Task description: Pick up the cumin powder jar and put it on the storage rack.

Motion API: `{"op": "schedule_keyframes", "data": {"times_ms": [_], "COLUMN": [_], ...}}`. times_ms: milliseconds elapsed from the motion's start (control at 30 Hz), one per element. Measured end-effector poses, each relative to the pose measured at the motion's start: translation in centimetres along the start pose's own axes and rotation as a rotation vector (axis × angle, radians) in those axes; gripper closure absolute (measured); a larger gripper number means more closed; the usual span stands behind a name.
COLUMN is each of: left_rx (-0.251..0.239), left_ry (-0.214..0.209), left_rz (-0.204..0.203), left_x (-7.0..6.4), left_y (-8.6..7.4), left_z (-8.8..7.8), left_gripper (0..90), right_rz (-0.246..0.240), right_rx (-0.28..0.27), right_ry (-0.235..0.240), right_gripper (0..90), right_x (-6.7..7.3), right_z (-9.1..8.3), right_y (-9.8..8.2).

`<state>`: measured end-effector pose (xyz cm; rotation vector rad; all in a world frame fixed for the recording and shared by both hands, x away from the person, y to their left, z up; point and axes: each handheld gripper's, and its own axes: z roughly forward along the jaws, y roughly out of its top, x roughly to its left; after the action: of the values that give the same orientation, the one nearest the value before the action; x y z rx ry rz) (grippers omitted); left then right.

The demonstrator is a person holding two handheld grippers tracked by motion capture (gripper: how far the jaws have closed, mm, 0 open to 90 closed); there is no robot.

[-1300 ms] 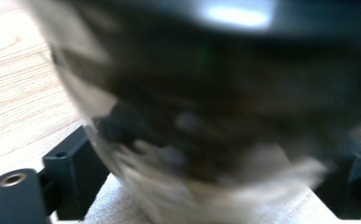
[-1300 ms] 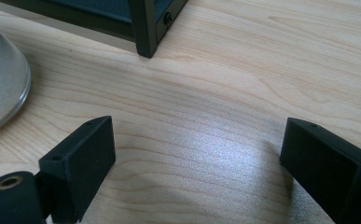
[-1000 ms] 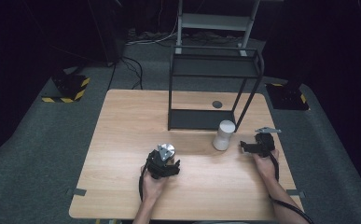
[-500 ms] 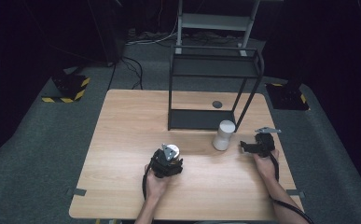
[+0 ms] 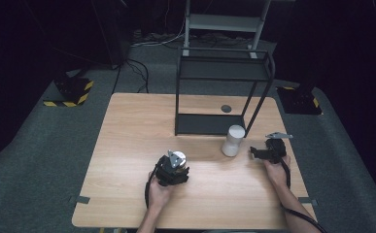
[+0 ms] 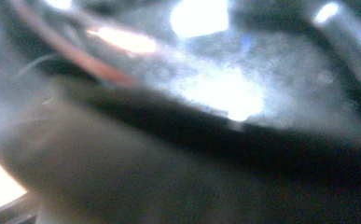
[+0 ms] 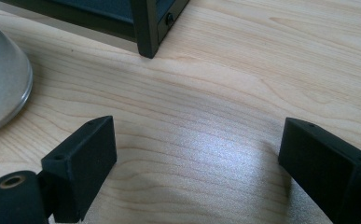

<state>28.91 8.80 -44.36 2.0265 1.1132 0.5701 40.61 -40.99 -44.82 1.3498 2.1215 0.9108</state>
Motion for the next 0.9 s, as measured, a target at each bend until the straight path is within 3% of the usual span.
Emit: {"op": "schedule_keyframes", "data": {"times_ms": [533,767,900], "left_rx": [0.003,0.005,-0.006], "left_ry": [-0.064,-0.088,-0.096], "left_rz": [0.018,-0.002,0.016], "left_x": [0.1,0.7,1.1], "left_y": [1.7,2.9,3.7], "left_z": [0.1,-0.8,-1.3], "left_gripper": [31.1,31.1,31.1], "right_rz": [-0.001,-0.003,-0.004], "right_rx": [-0.001,-0.001,-0.002], "right_ry": [0.002,0.003,0.002], "right_gripper": [11.1,11.4,11.5], "right_x": [0.0,0.0,0.0], "right_z": [0.0,0.0,0.0], "right_y": [0.0,0.0,0.0]}}
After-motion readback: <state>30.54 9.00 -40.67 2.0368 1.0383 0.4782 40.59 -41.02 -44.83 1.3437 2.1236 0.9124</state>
